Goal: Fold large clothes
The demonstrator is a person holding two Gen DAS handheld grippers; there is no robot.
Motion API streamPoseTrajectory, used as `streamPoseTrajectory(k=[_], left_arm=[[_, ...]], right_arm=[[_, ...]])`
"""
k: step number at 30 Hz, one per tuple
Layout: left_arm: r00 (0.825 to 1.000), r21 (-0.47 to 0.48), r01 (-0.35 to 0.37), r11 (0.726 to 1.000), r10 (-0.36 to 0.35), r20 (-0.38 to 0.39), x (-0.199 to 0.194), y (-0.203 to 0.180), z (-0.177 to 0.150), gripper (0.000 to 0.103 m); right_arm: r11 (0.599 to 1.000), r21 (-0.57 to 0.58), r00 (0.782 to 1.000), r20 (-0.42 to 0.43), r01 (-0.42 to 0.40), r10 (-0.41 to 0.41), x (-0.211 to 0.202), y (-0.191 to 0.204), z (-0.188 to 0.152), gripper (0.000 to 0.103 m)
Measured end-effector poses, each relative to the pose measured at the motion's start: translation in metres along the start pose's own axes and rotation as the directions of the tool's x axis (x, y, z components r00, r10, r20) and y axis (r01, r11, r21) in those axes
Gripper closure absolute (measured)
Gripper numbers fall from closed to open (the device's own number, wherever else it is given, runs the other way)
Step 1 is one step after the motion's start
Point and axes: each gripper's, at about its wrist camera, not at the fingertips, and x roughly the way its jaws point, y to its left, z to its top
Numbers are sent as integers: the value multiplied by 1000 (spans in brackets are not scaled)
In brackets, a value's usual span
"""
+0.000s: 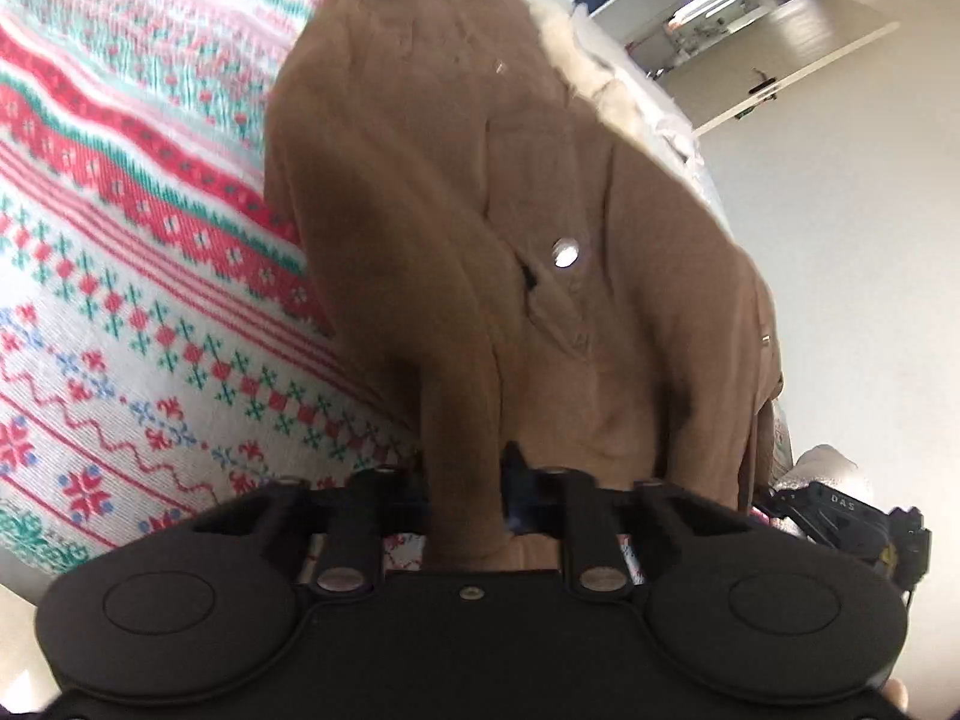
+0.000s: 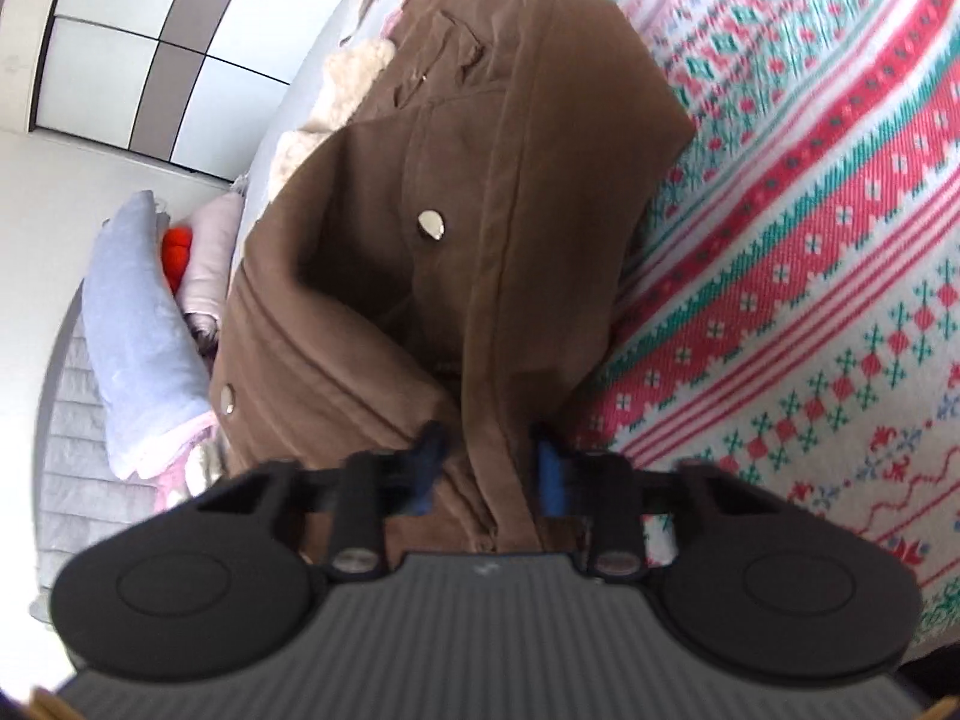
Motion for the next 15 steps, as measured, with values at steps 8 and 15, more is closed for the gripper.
streamPoseTrajectory(k=[8, 15], left_arm=[[964, 40, 80, 996, -87, 253, -123, -18, 10, 92], [950, 39, -197, 980, 180, 256, -151, 6, 10, 91]], right_arm=[[994, -110, 974, 221, -19, 43, -92, 7, -8, 98], [994, -94, 947, 320, 64, -30, -161, -13, 20, 98]])
